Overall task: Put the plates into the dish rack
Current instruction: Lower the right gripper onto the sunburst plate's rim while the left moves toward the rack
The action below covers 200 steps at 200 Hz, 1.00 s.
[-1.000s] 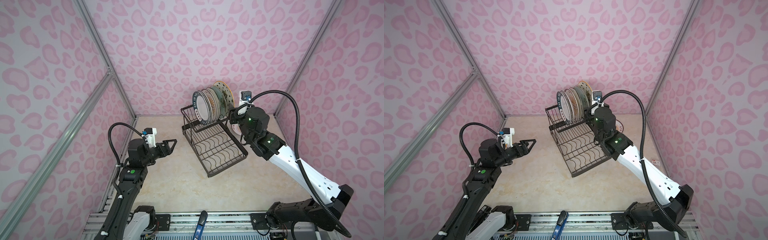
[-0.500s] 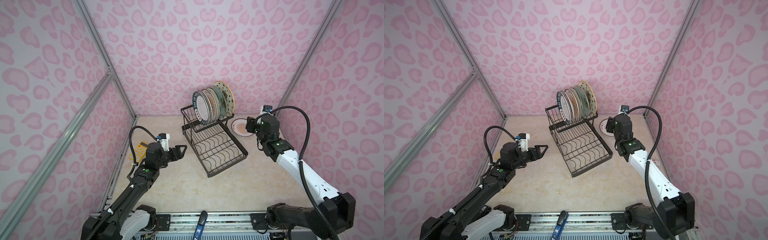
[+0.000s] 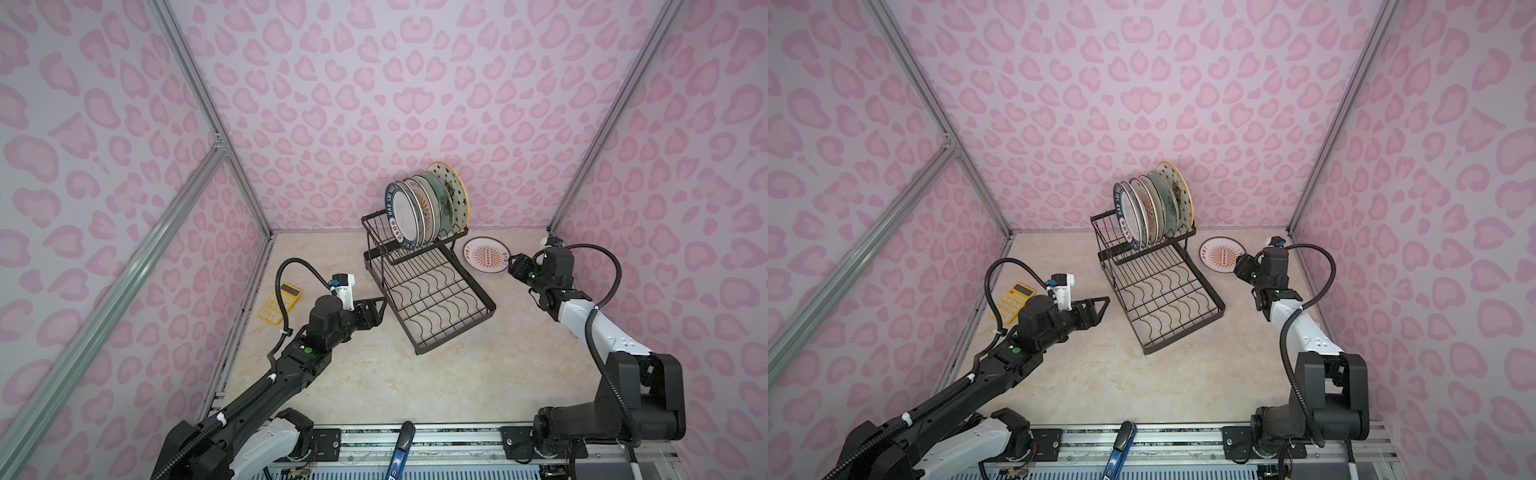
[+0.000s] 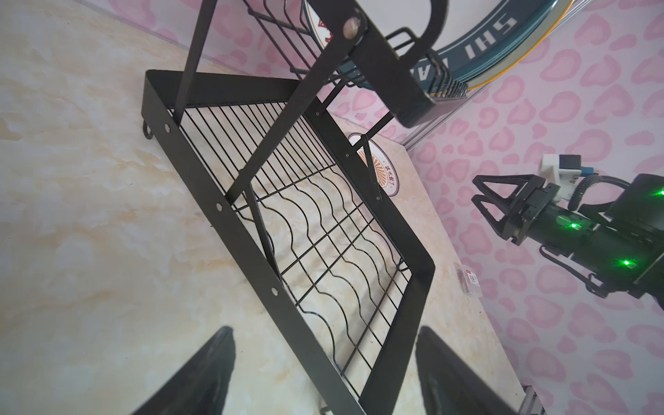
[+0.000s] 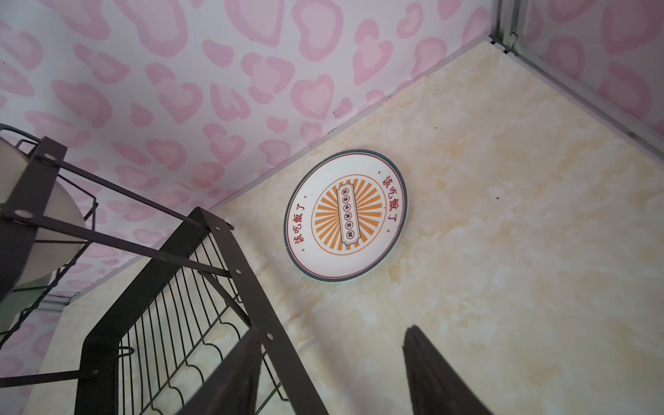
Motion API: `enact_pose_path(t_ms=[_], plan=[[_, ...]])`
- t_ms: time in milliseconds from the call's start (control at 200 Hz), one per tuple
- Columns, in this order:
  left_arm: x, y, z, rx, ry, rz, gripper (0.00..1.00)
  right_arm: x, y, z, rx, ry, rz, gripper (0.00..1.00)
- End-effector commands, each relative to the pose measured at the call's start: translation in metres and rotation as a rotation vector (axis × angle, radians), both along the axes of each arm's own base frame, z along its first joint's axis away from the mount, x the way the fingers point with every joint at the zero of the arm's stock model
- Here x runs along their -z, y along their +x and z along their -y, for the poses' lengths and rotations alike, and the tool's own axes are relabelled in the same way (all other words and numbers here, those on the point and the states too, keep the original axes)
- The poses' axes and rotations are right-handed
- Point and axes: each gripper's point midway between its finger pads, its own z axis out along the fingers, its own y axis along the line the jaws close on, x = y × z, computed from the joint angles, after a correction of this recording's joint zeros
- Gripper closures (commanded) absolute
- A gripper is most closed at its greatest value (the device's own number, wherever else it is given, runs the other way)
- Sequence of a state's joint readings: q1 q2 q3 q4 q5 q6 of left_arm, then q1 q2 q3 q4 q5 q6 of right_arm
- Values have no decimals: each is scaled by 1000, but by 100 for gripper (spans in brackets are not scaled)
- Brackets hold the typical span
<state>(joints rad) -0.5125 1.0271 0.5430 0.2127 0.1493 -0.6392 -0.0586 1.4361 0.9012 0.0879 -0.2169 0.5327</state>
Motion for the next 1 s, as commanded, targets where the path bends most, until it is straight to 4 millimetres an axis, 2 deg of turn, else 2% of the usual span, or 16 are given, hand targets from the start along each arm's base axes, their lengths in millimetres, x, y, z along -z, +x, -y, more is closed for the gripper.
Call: enact_pose_path(t_ms=[0, 175, 360, 570, 815, 995], plan=[[-5, 5, 5, -11, -14, 22, 19, 4, 7, -4, -29, 55, 18, 38], [1, 1, 16, 15, -15, 6, 19, 27, 9, 5, -18, 119, -9, 39], [22, -6, 11, -9, 13, -45, 19, 47, 11, 8, -9, 112, -52, 43], [25, -5, 9, -21, 25, -50, 19, 68, 20, -9, -74, 206, -74, 44], [22, -4, 12, -11, 22, -50, 19, 93, 47, -10, -64, 277, -94, 44], [23, -5, 11, -13, 27, -52, 19, 112, 65, -1, -4, 293, -129, 44]])
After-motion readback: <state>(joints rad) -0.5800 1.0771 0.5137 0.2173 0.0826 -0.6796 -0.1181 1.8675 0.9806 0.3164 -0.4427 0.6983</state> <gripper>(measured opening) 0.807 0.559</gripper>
